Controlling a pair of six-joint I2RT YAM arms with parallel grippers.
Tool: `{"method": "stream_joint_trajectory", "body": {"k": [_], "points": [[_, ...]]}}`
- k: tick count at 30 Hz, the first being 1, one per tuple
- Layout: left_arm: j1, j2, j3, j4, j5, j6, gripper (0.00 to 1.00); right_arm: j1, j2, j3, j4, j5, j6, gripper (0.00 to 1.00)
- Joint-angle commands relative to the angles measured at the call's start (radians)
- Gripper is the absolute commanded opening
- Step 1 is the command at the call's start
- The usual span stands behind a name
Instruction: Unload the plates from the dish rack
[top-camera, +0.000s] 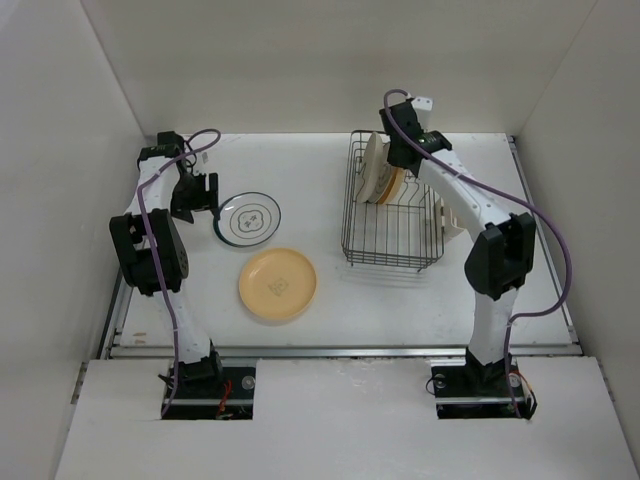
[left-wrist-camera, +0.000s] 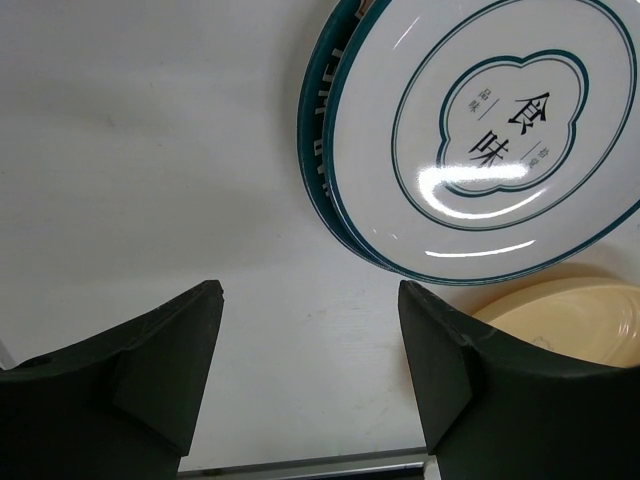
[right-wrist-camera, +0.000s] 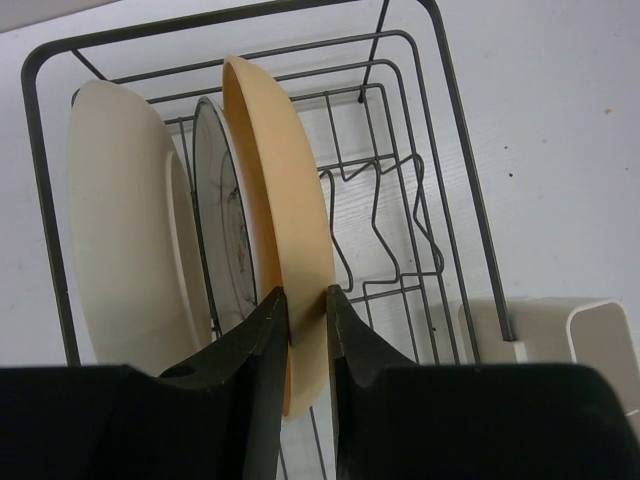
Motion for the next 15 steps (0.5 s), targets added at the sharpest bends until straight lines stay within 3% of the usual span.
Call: {"method": "stream_joint_trajectory", "body": {"k": [1,2,5,11,15], "points": [[0.005,-0.064,-0.008,-0.008,0.002,0.006,0.68,0.001,-0.017,0.024,0.007,0.044,-0.008,0.23],[0.005,-0.064,-0.008,-0.008,0.002,0.006,0.68,0.001,-0.003,0.034,-0.002,0.030,-0.021,0.20],[0.005,-0.064,-0.008,-0.017,0.002,0.006,0.68,0.001,0.057,0.088,-0.051,0.030,-0.021,0.00],[0.005,-0.064,0.001,-0.017,0.002,0.006,0.68,0.001,0.017,0.146,-0.053,0.130,-0.039,0.00],[0.005,-0.064,0.001,-0.017,0.002,0.006,0.68,0.013,0.006,0.214,-0.053,0.258,-0.149,0.00]]}}
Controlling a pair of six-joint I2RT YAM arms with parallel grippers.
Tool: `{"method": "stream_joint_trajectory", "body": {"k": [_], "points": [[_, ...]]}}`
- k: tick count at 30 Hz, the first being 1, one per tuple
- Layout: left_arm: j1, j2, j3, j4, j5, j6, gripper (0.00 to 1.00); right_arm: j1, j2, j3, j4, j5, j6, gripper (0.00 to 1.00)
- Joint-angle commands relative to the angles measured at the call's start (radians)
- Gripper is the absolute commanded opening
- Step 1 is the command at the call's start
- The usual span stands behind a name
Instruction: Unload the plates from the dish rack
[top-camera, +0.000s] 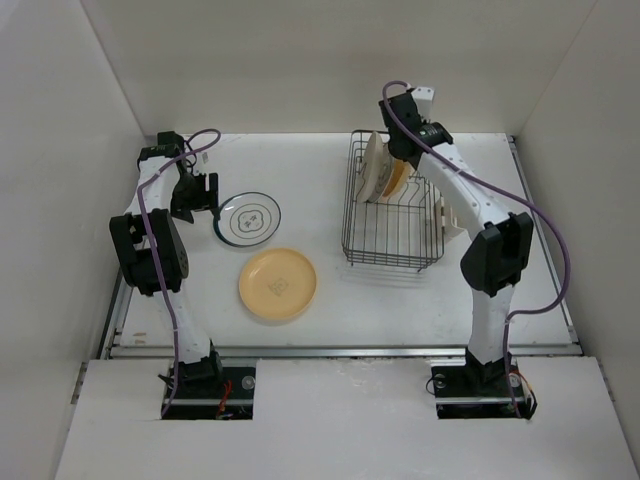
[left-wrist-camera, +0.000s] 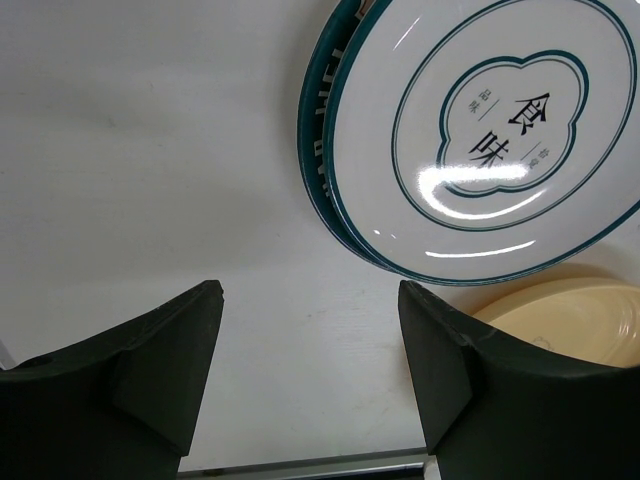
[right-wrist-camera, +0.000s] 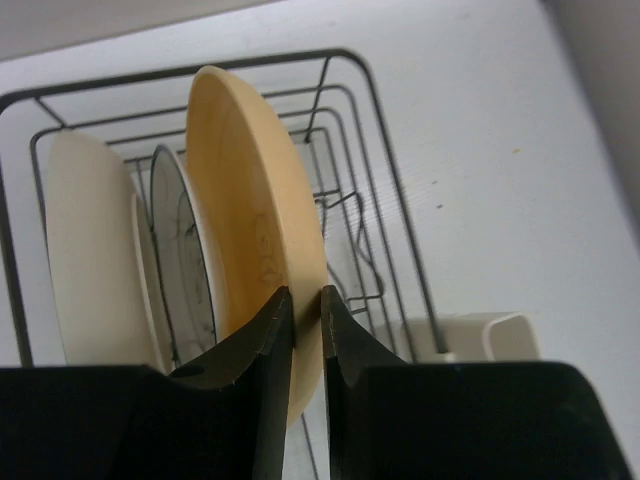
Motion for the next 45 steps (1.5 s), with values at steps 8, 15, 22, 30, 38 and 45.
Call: {"method": "stream_joint_trajectory", "body": {"k": [8,15,22,30,38,45], "points": [[0.005,-0.064,0.011,-0.017,-0.007,0.006,0.68,0.049,-0.034,0.133,0.020,0.383,-0.234,0.00],[0.005,-0.064,0.020,-0.026,-0.007,0.006,0.68,0.058,-0.093,0.101,0.069,0.457,-0.299,0.00],[0.005,-0.055,0.020,-0.026,-0.007,0.006,0.68,0.058,-0.148,0.038,0.142,0.497,-0.346,0.00],[0.005,-0.055,0.030,-0.026,-0.007,0.006,0.68,0.058,-0.183,0.027,0.153,0.537,-0.346,0.00],[0.005,-0.055,0.030,-0.026,-0.007,-0.004,0.68,0.200,-0.258,0.085,0.213,0.641,-0.468,0.00],[0.005,-0.055,0.039,-0.046,-0.016,-0.004,0.68,0.426,-0.238,0.085,0.262,0.550,-0.493,0.00]]}}
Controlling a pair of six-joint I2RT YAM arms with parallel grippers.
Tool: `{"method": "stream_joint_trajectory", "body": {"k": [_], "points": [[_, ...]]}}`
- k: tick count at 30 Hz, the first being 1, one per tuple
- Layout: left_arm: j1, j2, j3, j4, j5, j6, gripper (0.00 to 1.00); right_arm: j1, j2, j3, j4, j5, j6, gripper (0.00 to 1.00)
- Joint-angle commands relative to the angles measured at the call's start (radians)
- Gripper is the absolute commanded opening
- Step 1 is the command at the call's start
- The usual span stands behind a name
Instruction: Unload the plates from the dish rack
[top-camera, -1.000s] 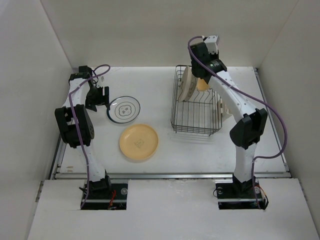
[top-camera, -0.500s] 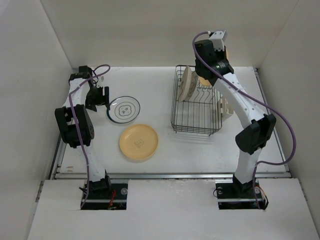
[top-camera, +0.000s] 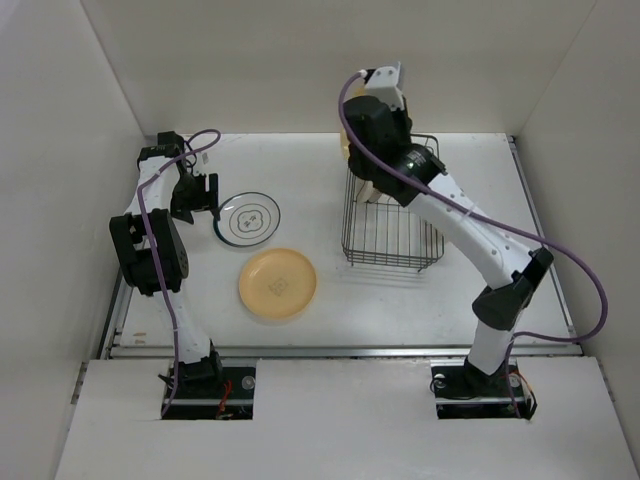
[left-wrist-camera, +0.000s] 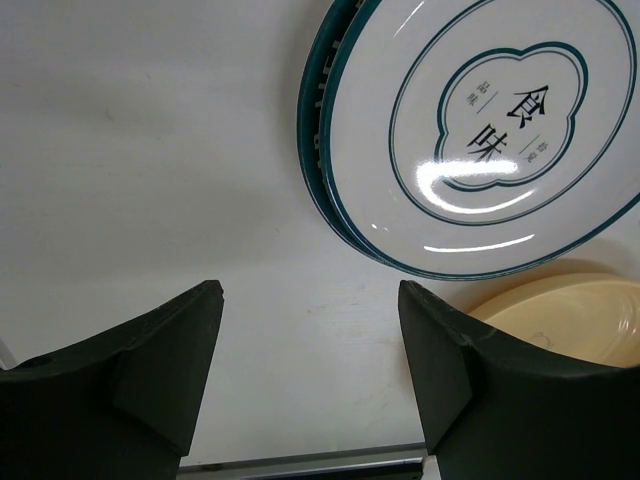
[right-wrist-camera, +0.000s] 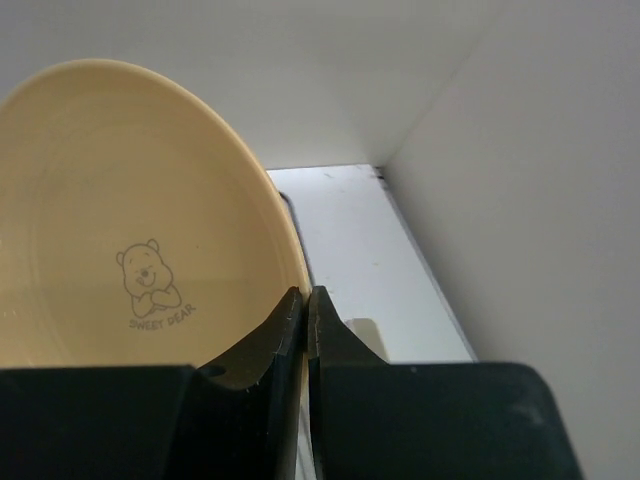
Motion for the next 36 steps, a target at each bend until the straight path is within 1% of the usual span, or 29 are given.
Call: {"method": "stream_joint_trajectory", "body": {"k": [1,2,5,6,8,9,13,17,22,24,25,26,28,29,30,31,33,36], "points": [[0.005,-0.055,0.037,-0.037,-0.015,-0.003,0.68,0.076,-0.024,0.026,0.077,-0.039,-0.021,0.00],[0.005,-0.055,0.037,-0.037,-0.015,-0.003,0.68,0.112,-0.024,0.000,0.077,-0.158,-0.011,0.00],[0.005,-0.055,0.037,-0.037,-0.015,-0.003,0.68,0.136,-0.014,-0.030,0.045,-0.446,0.066,0.00],[0.005,-0.055,0.037,-0.037,-0.015,-0.003,0.68,0.136,-0.014,-0.062,0.045,-0.646,0.075,0.00],[0.005,-0.055,0.037,-0.037,-0.015,-0.003,0.69,0.136,-0.003,-0.109,0.060,-0.825,0.075,0.00],[0.005,-0.055,0.037,-0.037,-0.024,-0.003,0.69,0.136,-0.003,-0.164,0.093,-1.009,0.075,0.00],[0.005,-0.064,0.037,-0.037,-0.024,-0.003,0.69,0.136,0.035,-0.272,0.175,-1.364,0.055,0.00],[0.005,-0.064,0.037,-0.037,-0.034,-0.003,0.69,0.136,0.159,-0.257,0.124,-1.414,0.045,0.00],[0.005,-0.073,0.037,-0.037,-0.043,-0.003,0.69,0.136,0.224,-0.271,0.115,-1.432,0.025,0.00],[0.005,-0.073,0.037,-0.037,-0.043,-0.003,0.69,0.136,0.256,-0.271,0.115,-1.409,0.016,0.00],[0.005,-0.073,0.037,-0.046,-0.043,-0.003,0.69,0.136,0.265,-0.271,0.101,-1.400,0.006,0.03],[0.005,-0.073,0.037,-0.046,-0.043,-0.003,0.69,0.136,0.275,-0.271,0.091,-1.388,0.006,0.17],[0.005,-0.073,0.037,-0.046,-0.043,-0.003,0.69,0.136,0.275,-0.271,0.069,-1.365,-0.006,0.31],[0.005,-0.073,0.028,-0.046,-0.043,-0.003,0.69,0.136,0.275,-0.271,0.069,-1.365,-0.017,0.52],[0.005,-0.073,0.028,-0.046,-0.043,-0.003,0.69,0.136,0.275,-0.280,0.069,-1.340,-0.017,0.60],[0.005,-0.073,0.028,-0.046,-0.043,-0.003,0.69,0.136,0.275,-0.280,0.069,-1.322,-0.017,0.64],[0.005,-0.073,0.028,-0.046,-0.043,-0.003,0.69,0.136,0.266,-0.280,0.069,-1.281,-0.017,0.67],[0.005,-0.073,0.028,-0.046,-0.043,-0.003,0.69,0.136,0.214,-0.258,0.080,-1.216,-0.017,0.68]]}}
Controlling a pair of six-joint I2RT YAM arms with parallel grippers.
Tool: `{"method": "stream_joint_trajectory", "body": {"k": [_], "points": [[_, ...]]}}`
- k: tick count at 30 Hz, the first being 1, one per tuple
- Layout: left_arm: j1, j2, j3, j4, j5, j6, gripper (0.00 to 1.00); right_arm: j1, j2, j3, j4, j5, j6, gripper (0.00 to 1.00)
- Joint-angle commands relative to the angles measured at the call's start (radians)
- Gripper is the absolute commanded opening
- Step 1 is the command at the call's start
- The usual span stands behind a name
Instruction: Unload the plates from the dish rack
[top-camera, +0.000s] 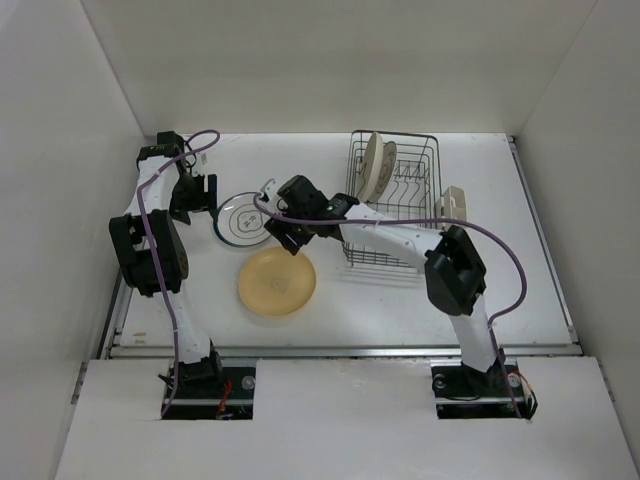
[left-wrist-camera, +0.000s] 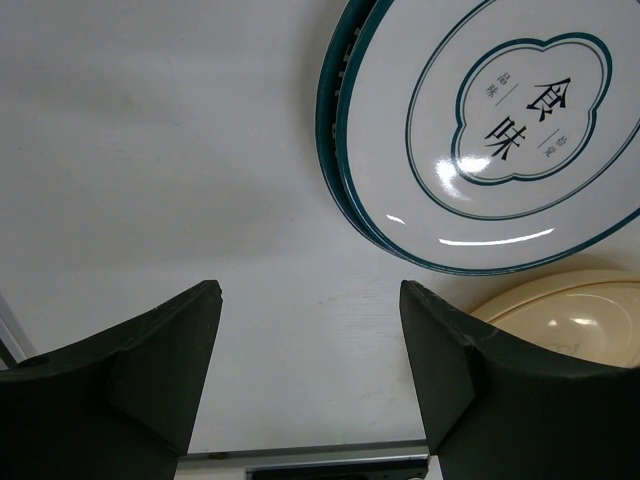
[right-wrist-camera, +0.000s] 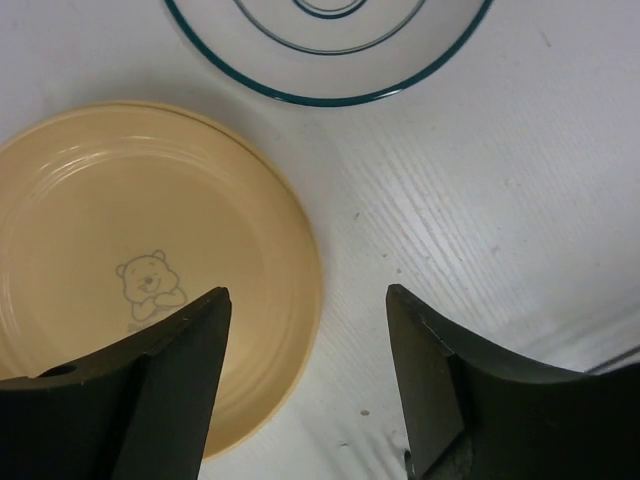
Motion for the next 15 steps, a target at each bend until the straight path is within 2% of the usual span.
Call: {"method": "stream_joint_trajectory", "body": {"k": [1,4,6,7,10,12,15], "points": [[0.005,-0.066,0.026,-0.027,-0.007,-0.003,0.69,-0.001,-0.091,0.043,0.046,0.113,0.008,0.70],[0.005,-0.066,0.026,-0.027,-0.007,-0.003,0.69,-0.001,-0.170,0.053,0.097,0.223,0.117,0.74],[0.005,-0.076,0.026,-0.027,-0.007,-0.003,0.69,-0.063,-0.213,0.074,0.114,0.326,0.214,0.75],[0.005,-0.076,0.016,-0.027,-0.007,-0.003,0.69,-0.094,-0.213,0.088,0.100,0.349,0.325,0.75],[0.005,-0.088,0.006,-0.015,-0.007,-0.003,0.69,-0.232,-0.222,0.152,-0.021,0.429,0.534,0.75],[0.005,-0.097,0.006,-0.015,-0.007,-0.003,0.69,-0.312,-0.213,0.152,-0.088,0.498,0.593,0.74],[0.005,-0.097,-0.003,-0.006,-0.007,-0.003,0.69,-0.379,-0.249,0.099,-0.078,0.538,0.636,0.66]]}}
